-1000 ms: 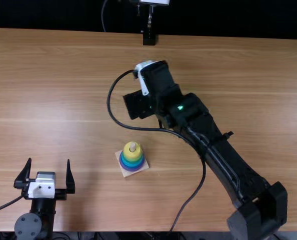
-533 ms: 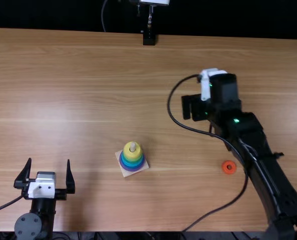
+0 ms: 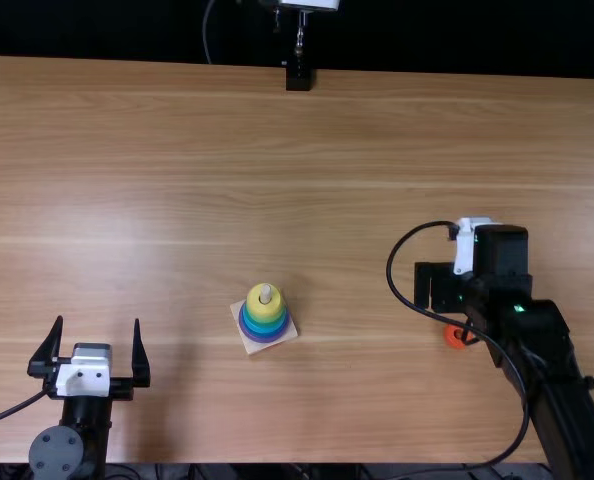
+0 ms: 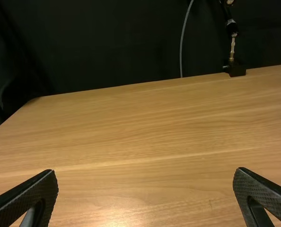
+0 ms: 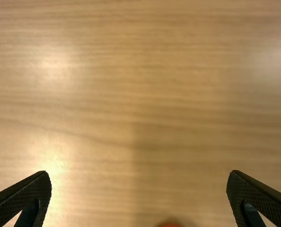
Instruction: Build the Hanoi tower: stack the rings onto the peg from bottom to top in this color order: purple, dark blue, light blue, dark green, light green, yellow, orange.
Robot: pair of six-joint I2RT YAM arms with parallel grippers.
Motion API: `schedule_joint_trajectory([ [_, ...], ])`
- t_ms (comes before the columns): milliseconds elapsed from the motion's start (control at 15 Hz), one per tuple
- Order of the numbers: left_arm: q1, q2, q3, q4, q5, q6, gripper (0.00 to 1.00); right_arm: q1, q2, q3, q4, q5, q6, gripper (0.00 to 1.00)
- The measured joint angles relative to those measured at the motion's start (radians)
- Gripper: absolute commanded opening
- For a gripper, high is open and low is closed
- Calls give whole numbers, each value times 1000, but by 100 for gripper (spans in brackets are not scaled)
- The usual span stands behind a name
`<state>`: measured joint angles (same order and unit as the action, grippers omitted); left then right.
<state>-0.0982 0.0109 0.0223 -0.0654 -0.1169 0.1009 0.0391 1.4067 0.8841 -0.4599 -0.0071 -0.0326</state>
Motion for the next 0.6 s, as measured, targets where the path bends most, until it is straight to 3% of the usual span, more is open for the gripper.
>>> schedule_joint_trajectory([
  [200,0,0,0,1,0,0,100,-12,-52,-89,2,-1,-4,100],
  [600,0,0,0,1,0,0,100,-151,-52,-140,-8,0,-11,100],
])
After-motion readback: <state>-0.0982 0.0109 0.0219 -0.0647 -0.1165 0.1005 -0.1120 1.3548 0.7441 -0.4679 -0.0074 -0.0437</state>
